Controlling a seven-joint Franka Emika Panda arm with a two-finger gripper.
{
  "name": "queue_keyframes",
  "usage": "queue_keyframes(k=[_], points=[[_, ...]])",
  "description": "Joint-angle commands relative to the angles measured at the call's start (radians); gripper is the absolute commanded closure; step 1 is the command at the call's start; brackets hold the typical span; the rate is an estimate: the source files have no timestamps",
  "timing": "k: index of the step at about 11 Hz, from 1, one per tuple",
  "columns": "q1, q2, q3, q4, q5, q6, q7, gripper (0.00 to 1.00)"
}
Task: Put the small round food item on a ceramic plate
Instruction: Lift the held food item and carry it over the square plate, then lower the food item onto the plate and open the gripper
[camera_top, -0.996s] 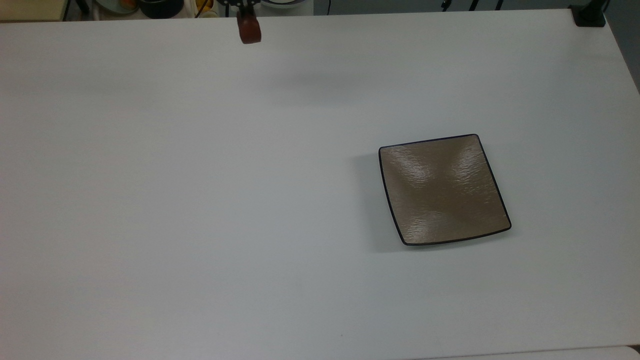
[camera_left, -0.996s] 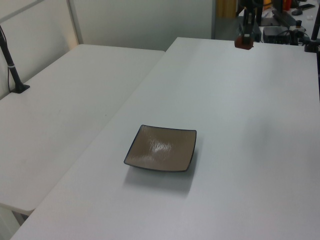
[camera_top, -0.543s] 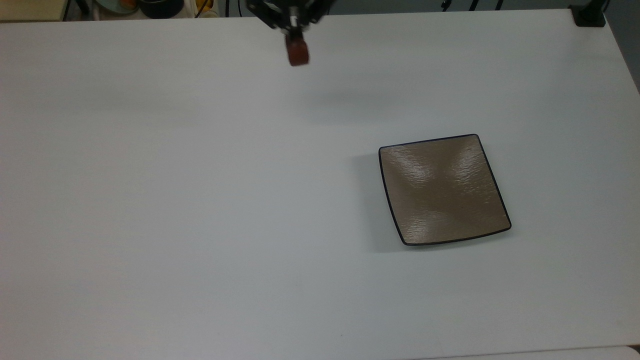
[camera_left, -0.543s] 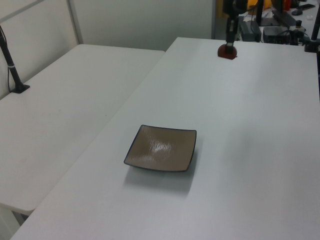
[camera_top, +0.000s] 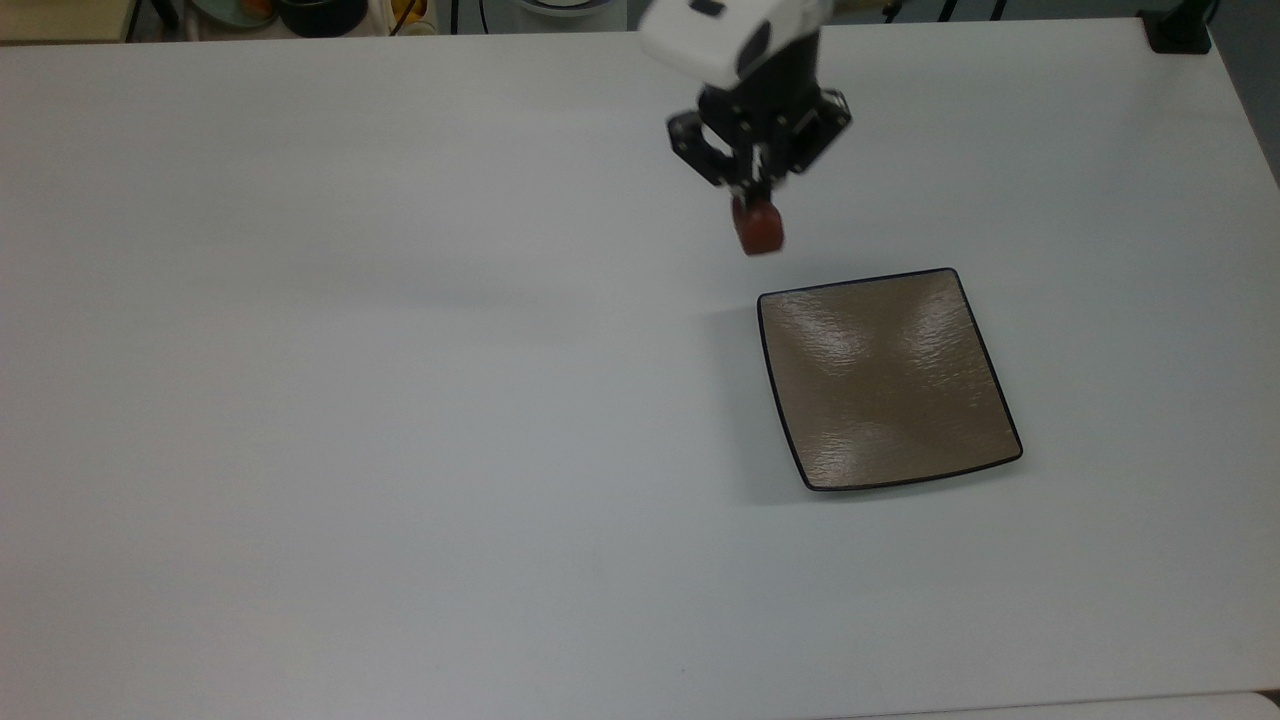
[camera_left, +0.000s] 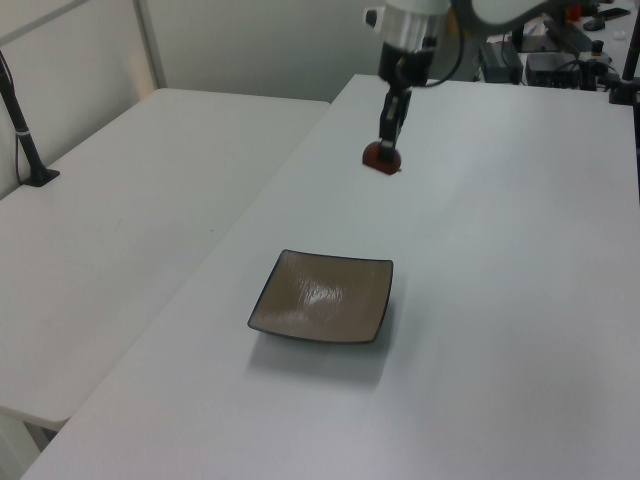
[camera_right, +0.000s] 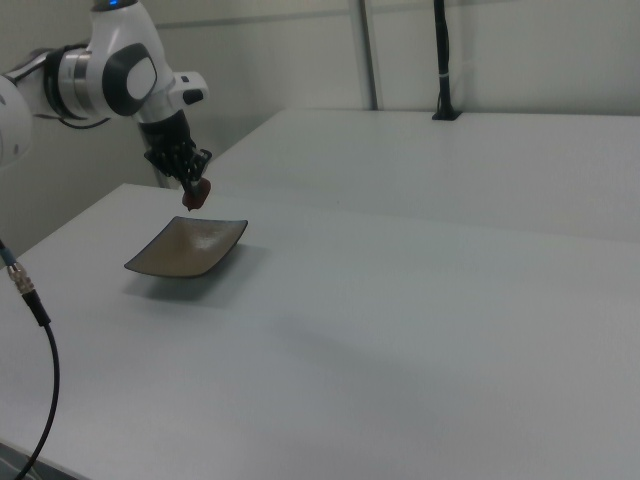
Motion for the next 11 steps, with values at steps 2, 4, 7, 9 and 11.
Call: queue_keyframes(k=[2, 4, 7, 9, 11], points=[[0.059, 0.187, 0.014, 0.118, 0.011, 0.075, 0.076, 0.97], [0.093, 0.241, 0.014, 0.127, 0.011, 0.147, 0.113, 0.97], [0.101, 0.322, 0.044, 0.129, 0.003, 0.257, 0.159, 0.95], [0.114, 0.353, 0.052, 0.129, 0.001, 0.304, 0.160, 0.93], [0.116, 0.379, 0.054, 0.127, 0.000, 0.337, 0.160, 0.91]])
